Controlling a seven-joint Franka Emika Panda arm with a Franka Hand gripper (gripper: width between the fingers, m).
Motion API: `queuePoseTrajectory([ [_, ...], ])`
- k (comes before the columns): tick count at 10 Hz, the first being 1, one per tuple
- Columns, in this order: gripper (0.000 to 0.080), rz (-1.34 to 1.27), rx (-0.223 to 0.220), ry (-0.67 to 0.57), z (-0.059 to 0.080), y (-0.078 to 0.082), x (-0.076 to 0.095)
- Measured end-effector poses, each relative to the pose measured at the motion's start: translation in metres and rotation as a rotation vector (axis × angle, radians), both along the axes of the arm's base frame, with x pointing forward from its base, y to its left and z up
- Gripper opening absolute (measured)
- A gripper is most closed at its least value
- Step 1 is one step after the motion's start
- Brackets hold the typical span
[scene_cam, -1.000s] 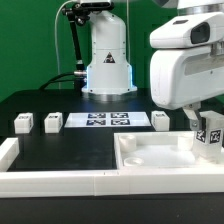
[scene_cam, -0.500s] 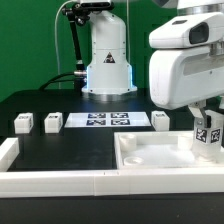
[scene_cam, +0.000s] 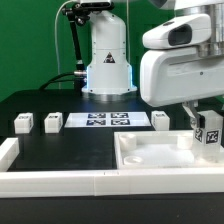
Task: Assemble square table
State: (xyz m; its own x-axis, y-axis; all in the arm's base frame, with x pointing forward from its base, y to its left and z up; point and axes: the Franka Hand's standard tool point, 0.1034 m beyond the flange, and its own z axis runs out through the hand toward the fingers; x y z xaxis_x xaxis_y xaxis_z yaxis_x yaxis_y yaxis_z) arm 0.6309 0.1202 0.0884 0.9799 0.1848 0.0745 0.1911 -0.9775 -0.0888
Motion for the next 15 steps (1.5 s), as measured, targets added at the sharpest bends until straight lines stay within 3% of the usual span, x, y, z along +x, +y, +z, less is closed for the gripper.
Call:
queuePoseTrajectory([
  [5, 0.0294, -0.415, 0.03, -0.032, -0.002, -0.008, 0.002],
  [11, 0.0294, -0.969, 0.098, 0.022, -0.002, -0.017, 0.001],
  [15, 0.0294, -1.245, 0.11, 0.06, -0.003, -0.019, -0.002],
])
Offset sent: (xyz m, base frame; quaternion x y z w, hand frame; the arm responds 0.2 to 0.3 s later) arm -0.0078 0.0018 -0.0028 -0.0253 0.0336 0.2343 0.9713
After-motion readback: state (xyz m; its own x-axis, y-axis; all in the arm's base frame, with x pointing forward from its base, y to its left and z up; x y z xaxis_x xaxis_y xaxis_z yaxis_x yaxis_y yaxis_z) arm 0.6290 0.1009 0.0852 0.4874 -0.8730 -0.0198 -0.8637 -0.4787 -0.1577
